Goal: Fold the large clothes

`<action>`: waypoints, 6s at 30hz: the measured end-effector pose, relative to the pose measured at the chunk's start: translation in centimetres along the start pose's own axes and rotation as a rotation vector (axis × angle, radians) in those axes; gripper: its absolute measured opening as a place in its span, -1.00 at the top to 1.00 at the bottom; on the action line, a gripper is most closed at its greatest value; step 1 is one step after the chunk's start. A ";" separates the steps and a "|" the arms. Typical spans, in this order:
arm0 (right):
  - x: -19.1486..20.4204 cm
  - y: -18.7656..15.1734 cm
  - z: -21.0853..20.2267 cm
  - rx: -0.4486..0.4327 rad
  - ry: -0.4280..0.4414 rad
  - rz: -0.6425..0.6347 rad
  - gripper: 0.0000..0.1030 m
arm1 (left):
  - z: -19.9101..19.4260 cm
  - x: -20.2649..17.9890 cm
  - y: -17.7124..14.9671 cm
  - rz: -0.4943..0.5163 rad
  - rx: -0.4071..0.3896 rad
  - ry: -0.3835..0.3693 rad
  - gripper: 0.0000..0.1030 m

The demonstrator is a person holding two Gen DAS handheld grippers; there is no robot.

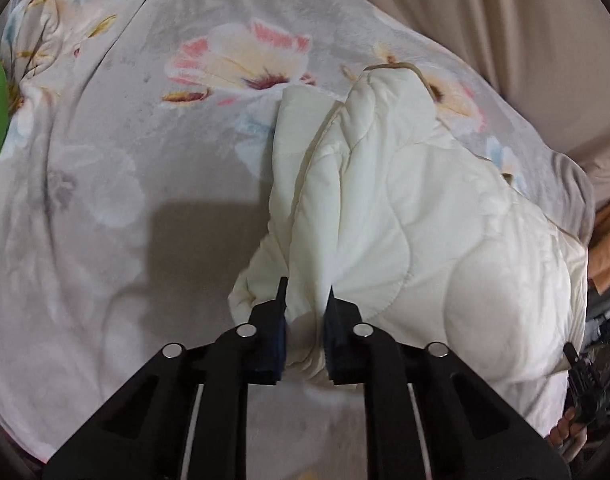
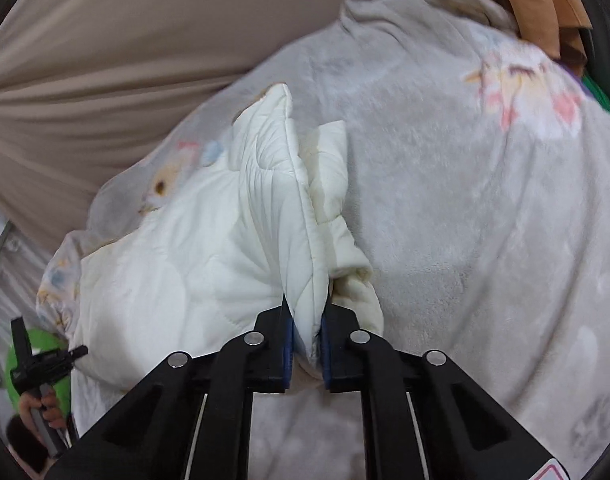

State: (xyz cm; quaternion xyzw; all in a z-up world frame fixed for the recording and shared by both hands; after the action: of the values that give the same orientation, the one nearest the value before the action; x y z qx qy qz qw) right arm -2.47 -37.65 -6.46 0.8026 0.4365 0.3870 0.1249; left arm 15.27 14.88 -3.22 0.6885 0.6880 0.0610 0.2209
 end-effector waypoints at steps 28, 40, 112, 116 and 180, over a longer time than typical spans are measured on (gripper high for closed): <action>1.3 0.9 1.2 -0.023 -0.184 -0.051 0.23 | 1.1 -5.8 1.5 0.110 -0.076 0.151 -0.12; 3.7 2.2 1.3 -0.084 -0.135 -0.095 0.85 | 2.1 -5.9 1.7 0.133 -0.072 0.164 0.80; 0.7 -5.3 3.3 0.129 -0.271 -0.149 1.00 | 4.5 -4.9 -0.9 0.097 -0.079 0.310 0.15; 3.2 -3.5 0.4 0.019 -0.258 -0.156 1.00 | 5.6 -4.8 -1.0 0.133 -0.074 0.320 0.14; 0.2 -19.4 -11.1 0.132 -0.034 0.047 1.00 | -1.0 -36.9 -24.8 0.784 0.117 -0.357 0.66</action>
State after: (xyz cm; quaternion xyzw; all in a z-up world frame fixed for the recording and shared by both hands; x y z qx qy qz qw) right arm -22.20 -27.61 -9.38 0.8254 0.4400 0.3466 0.0700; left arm -9.62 -21.94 -3.79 0.9090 0.3278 -0.0189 0.2568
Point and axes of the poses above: each gripper's, at about its wrist camera, not at the fingertips, and z roughly the way its jaws point, x to its left, y to its top, the point moved 5 cm from there along z, roughly the way its jaws point, and after that the axes turned 5 degrees about y, right-handed, at the moved point
